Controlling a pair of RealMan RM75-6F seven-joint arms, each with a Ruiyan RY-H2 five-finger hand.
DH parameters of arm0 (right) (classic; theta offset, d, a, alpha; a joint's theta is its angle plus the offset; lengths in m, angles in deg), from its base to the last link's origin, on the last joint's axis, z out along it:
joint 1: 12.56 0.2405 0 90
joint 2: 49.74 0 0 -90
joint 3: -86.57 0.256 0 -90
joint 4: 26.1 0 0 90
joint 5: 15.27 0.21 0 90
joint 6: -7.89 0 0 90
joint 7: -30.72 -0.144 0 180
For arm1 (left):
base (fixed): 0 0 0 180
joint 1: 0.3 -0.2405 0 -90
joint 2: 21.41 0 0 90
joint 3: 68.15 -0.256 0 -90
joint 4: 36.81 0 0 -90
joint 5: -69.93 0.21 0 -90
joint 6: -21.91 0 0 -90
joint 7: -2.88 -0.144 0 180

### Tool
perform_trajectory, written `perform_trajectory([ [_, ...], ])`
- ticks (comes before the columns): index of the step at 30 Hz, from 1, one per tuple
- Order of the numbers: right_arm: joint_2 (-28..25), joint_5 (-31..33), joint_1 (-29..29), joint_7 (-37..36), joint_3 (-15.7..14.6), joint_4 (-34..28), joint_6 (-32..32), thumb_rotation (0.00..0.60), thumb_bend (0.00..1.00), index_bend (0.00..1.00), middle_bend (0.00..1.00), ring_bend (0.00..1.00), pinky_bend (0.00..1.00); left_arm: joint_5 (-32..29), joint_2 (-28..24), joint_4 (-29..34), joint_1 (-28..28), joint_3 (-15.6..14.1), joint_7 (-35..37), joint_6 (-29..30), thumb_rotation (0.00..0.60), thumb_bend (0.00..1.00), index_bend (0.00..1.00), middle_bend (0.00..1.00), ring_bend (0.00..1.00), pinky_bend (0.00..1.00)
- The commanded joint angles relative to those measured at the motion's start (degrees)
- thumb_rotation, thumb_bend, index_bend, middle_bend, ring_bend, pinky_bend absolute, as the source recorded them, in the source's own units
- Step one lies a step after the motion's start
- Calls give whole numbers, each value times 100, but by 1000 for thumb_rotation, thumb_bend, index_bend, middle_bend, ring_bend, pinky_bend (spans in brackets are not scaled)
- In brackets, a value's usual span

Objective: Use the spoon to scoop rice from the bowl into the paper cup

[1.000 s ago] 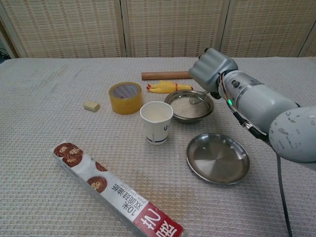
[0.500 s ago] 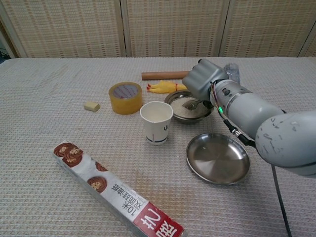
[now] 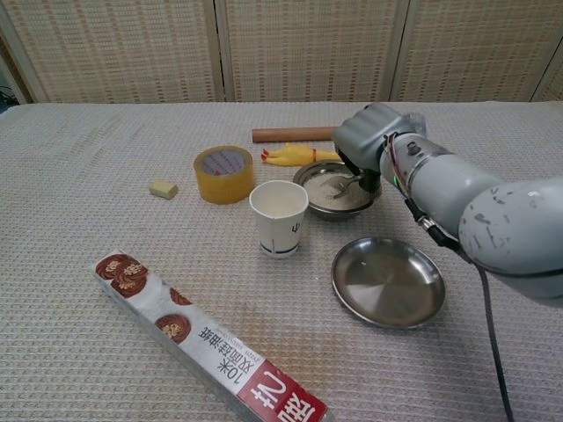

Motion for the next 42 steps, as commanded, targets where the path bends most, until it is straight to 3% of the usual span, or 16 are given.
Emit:
perform_trajectory([
  [1, -89, 74, -106, -274, 34, -56, 47, 600, 341, 822, 562, 159, 136, 6, 4, -2, -5, 1, -17, 15, 600, 469, 0, 0, 0, 169],
  [11, -221, 136, -350, -1335, 119, 93, 328, 600, 340, 821, 562, 159, 136, 22, 4, 32, -17, -7, -99, 34, 600, 470, 0, 0, 0, 170],
  [28, -416, -73, -381, -1810, 115, -242, 202, 600, 340, 820, 563, 159, 137, 14, 5, 35, -22, -1, -95, 42, 600, 469, 0, 0, 0, 170],
  [35, -865, -502, -494, -1951, 96, -1391, -269, 600, 341, 820, 562, 159, 137, 34, -1, 58, -36, -10, -119, 68, 600, 470, 0, 0, 0, 171],
  [42, -1083, -732, -569, -1993, -14, -2108, -525, 600, 341, 820, 562, 159, 137, 94, -11, 87, -59, -26, -145, 131, 600, 468, 0, 0, 0, 171],
])
